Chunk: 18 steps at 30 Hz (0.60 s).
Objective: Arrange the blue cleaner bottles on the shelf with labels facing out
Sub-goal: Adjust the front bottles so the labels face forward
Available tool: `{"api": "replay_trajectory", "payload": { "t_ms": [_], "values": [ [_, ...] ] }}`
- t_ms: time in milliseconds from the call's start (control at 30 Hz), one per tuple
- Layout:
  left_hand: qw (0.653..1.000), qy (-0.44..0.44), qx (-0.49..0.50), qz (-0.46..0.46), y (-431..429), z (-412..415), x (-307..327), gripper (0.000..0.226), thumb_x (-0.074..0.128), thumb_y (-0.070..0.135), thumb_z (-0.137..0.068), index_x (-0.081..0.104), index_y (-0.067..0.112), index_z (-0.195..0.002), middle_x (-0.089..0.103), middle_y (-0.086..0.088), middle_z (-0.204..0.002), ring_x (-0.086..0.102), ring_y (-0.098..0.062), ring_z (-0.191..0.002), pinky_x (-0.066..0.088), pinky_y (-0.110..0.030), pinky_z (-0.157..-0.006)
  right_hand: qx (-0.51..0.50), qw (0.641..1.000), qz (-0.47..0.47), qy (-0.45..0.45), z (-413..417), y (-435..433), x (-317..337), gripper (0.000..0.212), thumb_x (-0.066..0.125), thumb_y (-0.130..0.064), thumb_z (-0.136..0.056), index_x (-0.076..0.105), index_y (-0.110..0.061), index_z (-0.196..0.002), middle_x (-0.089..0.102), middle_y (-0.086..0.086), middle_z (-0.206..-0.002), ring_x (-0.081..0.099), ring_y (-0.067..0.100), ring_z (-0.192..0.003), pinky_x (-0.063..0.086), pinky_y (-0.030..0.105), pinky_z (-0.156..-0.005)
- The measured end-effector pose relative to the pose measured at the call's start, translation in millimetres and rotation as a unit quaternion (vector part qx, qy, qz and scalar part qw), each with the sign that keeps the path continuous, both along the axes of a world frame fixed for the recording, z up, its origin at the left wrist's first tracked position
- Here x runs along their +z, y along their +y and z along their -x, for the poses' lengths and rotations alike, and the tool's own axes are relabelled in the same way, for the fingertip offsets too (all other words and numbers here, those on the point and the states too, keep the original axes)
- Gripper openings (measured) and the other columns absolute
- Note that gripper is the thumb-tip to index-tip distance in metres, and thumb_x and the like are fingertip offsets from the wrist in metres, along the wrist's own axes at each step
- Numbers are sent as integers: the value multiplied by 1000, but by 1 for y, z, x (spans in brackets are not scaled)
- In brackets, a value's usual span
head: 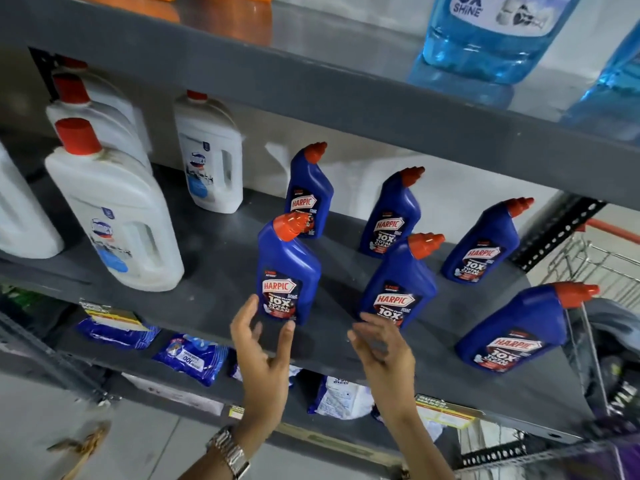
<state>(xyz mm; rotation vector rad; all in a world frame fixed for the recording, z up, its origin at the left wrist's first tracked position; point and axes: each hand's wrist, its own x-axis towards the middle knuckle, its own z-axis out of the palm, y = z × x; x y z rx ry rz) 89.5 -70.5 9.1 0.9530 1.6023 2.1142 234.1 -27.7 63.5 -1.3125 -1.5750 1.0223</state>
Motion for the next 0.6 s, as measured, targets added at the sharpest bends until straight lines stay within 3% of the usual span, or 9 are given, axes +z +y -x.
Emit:
{"api": "replay_trajectory", "payload": {
  "t_ms": [100, 200, 267, 333, 433, 600],
  "values": [
    [999, -47, 16, 23, 19, 15, 4, 61, 62, 12, -83, 35, 22, -136, 39, 9, -136, 41, -1, -126, 38, -32, -105, 74, 997, 6, -31, 21, 17, 5, 35, 67, -15, -84, 59, -19, -117, 67, -3, -111, 65, 10, -99, 51, 11, -80],
    [999, -29, -23, 37, 32, 34, 7, 54, 60, 18, -84, 40, 23, -134, 46, 0, -131, 52, 3, -114, 46, -11, -89, 131, 991, 9, -21, 52, 32, 7, 45, 62, -12, -88, 49, -11, -131, 60, -5, -119, 59, 6, -101, 43, -1, -75],
    [998, -15, -43, 50, 33, 43, 2, 52, 61, 22, -83, 44, 25, -133, 51, 3, -125, 56, 0, -111, 46, -6, -83, 132, 991, 8, -7, 64, 36, 5, 35, 59, -13, -89, 52, -12, -124, 66, -3, -113, 61, -1, -94, 45, 3, -77],
    [997, -15, -56, 54, 32, 51, -3, 51, 61, 26, -82, 46, 26, -130, 53, 6, -123, 56, 3, -110, 46, -4, -80, 113, 993, 13, 20, 68, 37, -1, 27, 59, -15, -89, 54, -23, -114, 67, -11, -102, 61, -7, -90, 47, 11, -81],
    [995, -15, -75, 59, 32, 58, -5, 48, 61, 23, -83, 48, 31, -128, 55, 8, -123, 55, 6, -110, 45, -3, -79, 109, 993, 20, 38, 66, 36, -6, 27, 61, -17, -88, 52, -31, -108, 66, -17, -99, 63, -3, -93, 50, 19, -86],
    [996, -15, -63, 68, 28, 56, 2, 49, 61, 26, -82, 47, 24, -129, 54, 2, -127, 56, -3, -113, 48, -9, -84, 110, 993, 11, 41, 67, 31, -1, 26, 60, -17, -89, 52, -26, -112, 66, -9, -103, 62, -2, -93, 50, 19, -85]
  ]
}}
